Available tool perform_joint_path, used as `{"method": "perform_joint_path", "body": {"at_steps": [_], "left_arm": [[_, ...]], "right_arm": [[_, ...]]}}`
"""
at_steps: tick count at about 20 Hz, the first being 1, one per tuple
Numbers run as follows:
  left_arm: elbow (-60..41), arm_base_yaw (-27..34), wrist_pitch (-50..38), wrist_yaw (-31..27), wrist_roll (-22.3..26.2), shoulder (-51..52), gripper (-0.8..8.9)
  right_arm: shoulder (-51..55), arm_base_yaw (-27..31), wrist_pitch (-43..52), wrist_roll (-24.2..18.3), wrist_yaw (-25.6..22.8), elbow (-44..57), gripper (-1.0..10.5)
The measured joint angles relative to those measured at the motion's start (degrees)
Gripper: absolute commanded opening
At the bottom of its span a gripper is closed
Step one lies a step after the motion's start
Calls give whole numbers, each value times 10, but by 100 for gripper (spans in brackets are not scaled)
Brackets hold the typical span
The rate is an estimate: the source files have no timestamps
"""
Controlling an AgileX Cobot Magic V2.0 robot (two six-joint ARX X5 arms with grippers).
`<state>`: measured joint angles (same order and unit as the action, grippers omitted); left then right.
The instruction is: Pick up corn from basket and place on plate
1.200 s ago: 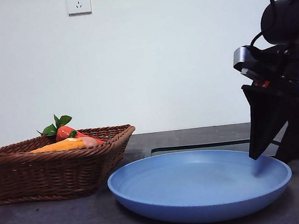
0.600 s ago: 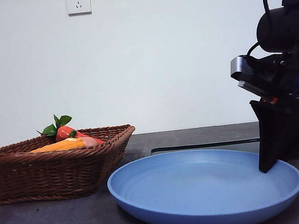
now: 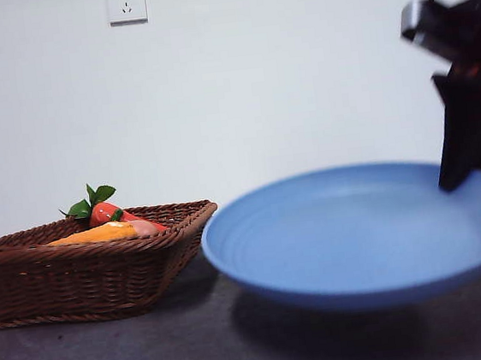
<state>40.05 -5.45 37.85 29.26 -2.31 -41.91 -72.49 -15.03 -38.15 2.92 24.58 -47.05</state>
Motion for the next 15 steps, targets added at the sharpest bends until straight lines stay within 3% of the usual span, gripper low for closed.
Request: {"method": "perform_joint_path", "body": {"at_steps": [6,11,15], "left_arm": [[52,-103,-76,-150,4,-154,401],[135,-147,-77,-221,23,-315,401],[185,-160,-77,-239,36,-430,401]], "right_arm": [[75,1,-31,5,1,-1,2],[82,1,-32,14,3,-1,2],[82,1,-31,15,3,-1,2]]}}
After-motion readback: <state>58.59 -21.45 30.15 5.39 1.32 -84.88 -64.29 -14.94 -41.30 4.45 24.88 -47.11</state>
